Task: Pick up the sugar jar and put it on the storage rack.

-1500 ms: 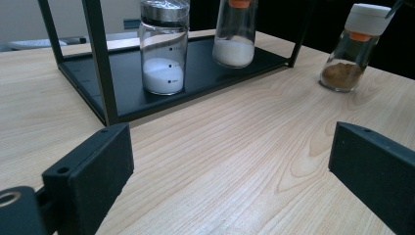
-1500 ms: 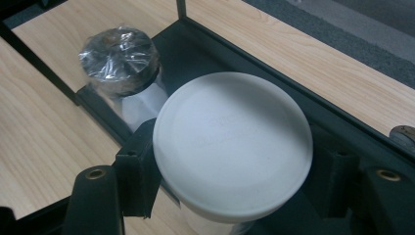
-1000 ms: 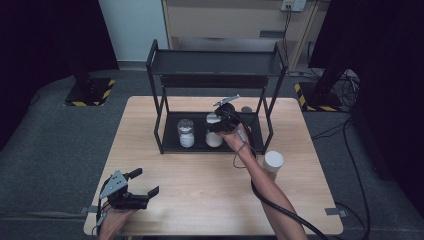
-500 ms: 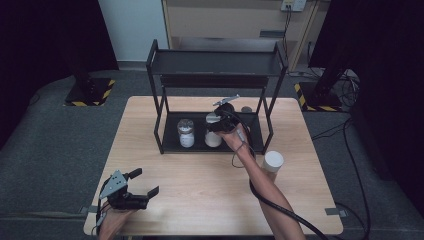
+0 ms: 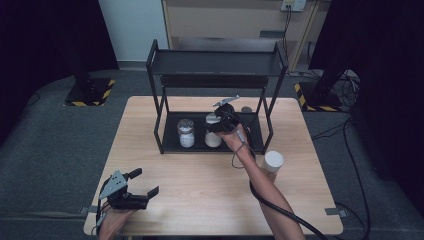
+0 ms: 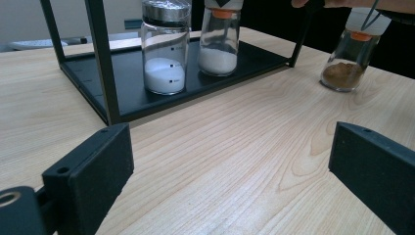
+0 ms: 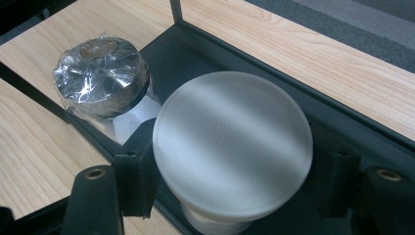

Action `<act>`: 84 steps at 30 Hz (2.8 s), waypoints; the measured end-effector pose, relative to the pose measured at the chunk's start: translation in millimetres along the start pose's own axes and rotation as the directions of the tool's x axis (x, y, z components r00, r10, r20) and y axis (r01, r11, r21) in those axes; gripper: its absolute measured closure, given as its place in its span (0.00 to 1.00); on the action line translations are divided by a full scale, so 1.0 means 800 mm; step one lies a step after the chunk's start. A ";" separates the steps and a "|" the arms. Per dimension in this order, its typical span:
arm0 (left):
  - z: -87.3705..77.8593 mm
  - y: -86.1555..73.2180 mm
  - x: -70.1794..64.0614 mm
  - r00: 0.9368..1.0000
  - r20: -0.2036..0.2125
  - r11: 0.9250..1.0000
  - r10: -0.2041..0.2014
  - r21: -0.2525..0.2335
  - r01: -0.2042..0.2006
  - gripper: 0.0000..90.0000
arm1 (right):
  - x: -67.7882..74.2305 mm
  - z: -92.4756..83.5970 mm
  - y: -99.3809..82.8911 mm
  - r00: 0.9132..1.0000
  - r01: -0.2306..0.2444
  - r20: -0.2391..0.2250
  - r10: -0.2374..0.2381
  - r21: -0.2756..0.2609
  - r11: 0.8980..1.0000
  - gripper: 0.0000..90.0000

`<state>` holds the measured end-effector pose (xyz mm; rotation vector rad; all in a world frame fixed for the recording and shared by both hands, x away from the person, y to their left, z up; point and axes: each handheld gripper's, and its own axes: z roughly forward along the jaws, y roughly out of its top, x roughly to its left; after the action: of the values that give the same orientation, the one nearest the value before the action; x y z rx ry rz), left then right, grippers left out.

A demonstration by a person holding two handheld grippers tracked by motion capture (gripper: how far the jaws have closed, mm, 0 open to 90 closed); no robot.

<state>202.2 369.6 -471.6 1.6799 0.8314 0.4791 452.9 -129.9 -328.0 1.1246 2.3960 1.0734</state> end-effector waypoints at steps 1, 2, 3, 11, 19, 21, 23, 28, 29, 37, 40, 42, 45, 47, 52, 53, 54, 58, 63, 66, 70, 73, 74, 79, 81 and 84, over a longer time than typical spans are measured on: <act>0.000 0.000 0.000 1.000 0.000 1.000 0.001 0.001 -0.001 0.02 | 0.000 0.000 0.000 1.000 0.004 0.000 -0.004 0.000 1.000 0.36; 0.000 0.000 0.000 1.000 0.000 1.000 0.000 0.001 0.000 0.02 | 0.000 -0.001 0.000 1.000 0.007 0.002 -0.007 -0.003 1.000 0.35; 0.000 0.000 0.000 1.000 0.000 1.000 0.000 0.000 0.000 0.02 | 0.000 -0.001 0.000 1.000 0.006 0.001 -0.006 -0.006 1.000 0.32; -0.001 0.000 0.000 1.000 0.000 1.000 0.002 -0.001 -0.002 0.02 | 0.010 -0.003 0.008 1.000 -0.008 0.024 0.007 0.015 1.000 0.11; 0.001 0.001 0.000 1.000 0.003 1.000 0.005 0.002 -0.005 0.02 | 0.008 -0.038 0.017 0.999 0.018 0.037 -0.017 -0.029 0.999 0.10; 0.001 0.001 0.000 1.000 0.006 1.000 0.004 0.002 -0.004 0.02 | 0.011 -0.047 0.018 0.999 0.031 0.040 -0.029 -0.042 0.999 0.10; 0.001 0.001 0.000 1.000 0.006 1.000 0.006 0.003 -0.006 0.02 | 0.012 -0.059 0.019 0.998 0.048 0.033 -0.046 -0.061 0.997 0.10; 0.000 0.000 0.000 1.000 0.005 1.000 0.003 -0.002 -0.003 0.02 | 0.020 -0.090 0.020 0.996 0.091 0.013 -0.090 -0.100 0.991 0.10; 0.000 0.000 0.000 1.000 0.005 1.000 0.002 -0.003 -0.002 0.02 | 0.022 -0.096 0.020 0.995 0.101 0.010 -0.101 -0.104 0.989 0.10; 0.000 0.000 0.001 1.000 0.007 1.000 -0.001 -0.004 0.001 0.02 | 0.031 -0.141 0.007 0.984 0.169 -0.031 -0.176 -0.156 0.973 0.11; 0.000 0.000 0.000 1.000 0.008 1.000 0.000 -0.005 0.000 0.02 | 0.032 -0.156 -0.003 0.979 0.190 -0.042 -0.201 -0.177 0.966 0.11; 0.001 0.000 0.000 1.000 0.009 1.000 0.002 -0.004 -0.002 0.02 | 0.030 -0.164 -0.010 0.978 0.189 -0.054 -0.203 -0.194 0.963 0.11; 0.001 0.000 0.000 1.000 0.011 1.000 0.003 -0.003 -0.003 0.02 | 0.029 -0.177 -0.024 0.976 0.190 -0.061 -0.208 -0.220 0.957 0.11; 0.001 0.000 0.000 1.000 0.011 1.000 0.002 -0.005 -0.002 0.02 | 0.026 -0.184 -0.031 0.975 0.189 -0.075 -0.211 -0.231 0.954 0.11; 0.001 -0.001 0.000 1.000 0.014 1.000 0.002 -0.008 -0.002 0.02 | 0.024 -0.203 -0.057 0.970 0.194 -0.089 -0.226 -0.272 0.942 0.10; 0.001 -0.001 0.000 1.000 0.016 1.000 0.002 -0.009 -0.002 0.02 | 0.026 -0.207 -0.063 0.970 0.199 -0.084 -0.230 -0.279 0.940 0.11; 0.001 -0.001 0.000 1.000 0.017 1.000 0.003 -0.010 -0.002 0.02 | 0.026 -0.211 -0.068 0.969 0.200 -0.082 -0.232 -0.285 0.937 0.11; 0.001 0.000 0.000 1.000 0.020 1.000 0.006 -0.010 -0.006 0.02 | 0.024 -0.225 -0.092 0.972 0.188 -0.079 -0.222 -0.310 0.932 0.11; 0.001 -0.001 0.000 1.000 0.020 1.000 0.003 -0.012 -0.002 0.02 | 0.019 -0.238 -0.121 0.975 0.175 -0.074 -0.211 -0.337 0.925 0.11; 0.000 -0.001 -0.001 1.000 0.018 1.000 0.003 -0.016 -0.003 0.02 | 0.018 -0.244 -0.140 0.976 0.176 -0.062 -0.210 -0.348 0.921 0.11; 0.000 -0.001 -0.001 1.000 0.018 1.000 0.002 -0.016 -0.002 0.02 | 0.015 -0.252 -0.167 0.979 0.164 -0.055 -0.196 -0.361 0.918 0.11; -0.001 -0.001 -0.001 1.000 0.018 1.000 0.003 -0.016 -0.003 0.02 | 0.012 -0.257 -0.186 0.982 0.154 -0.043 -0.182 -0.372 0.916 0.11; -0.001 -0.001 -0.001 1.000 0.018 1.000 0.003 -0.016 -0.002 0.02 | 0.012 -0.258 -0.191 0.984 0.148 -0.040 -0.176 -0.374 0.916 0.11; -0.001 -0.001 -0.001 1.000 0.019 1.000 0.002 -0.018 -0.002 0.02 | 0.003 -0.263 -0.219 0.990 0.117 -0.031 -0.139 -0.376 0.919 0.11; 0.000 -0.001 -0.001 1.000 0.020 1.000 0.003 -0.017 -0.003 0.02 | 0.002 -0.265 -0.232 0.991 0.116 -0.015 -0.132 -0.384 0.916 0.11; -0.001 -0.001 -0.001 1.000 0.020 1.000 0.003 -0.019 -0.002 0.02 | -0.001 -0.265 -0.252 0.992 0.112 -0.003 -0.124 -0.396 0.911 0.11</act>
<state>200.7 369.2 -472.4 1.6657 0.8081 0.4699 232.8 -322.4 -330.2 0.8173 2.0984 1.4545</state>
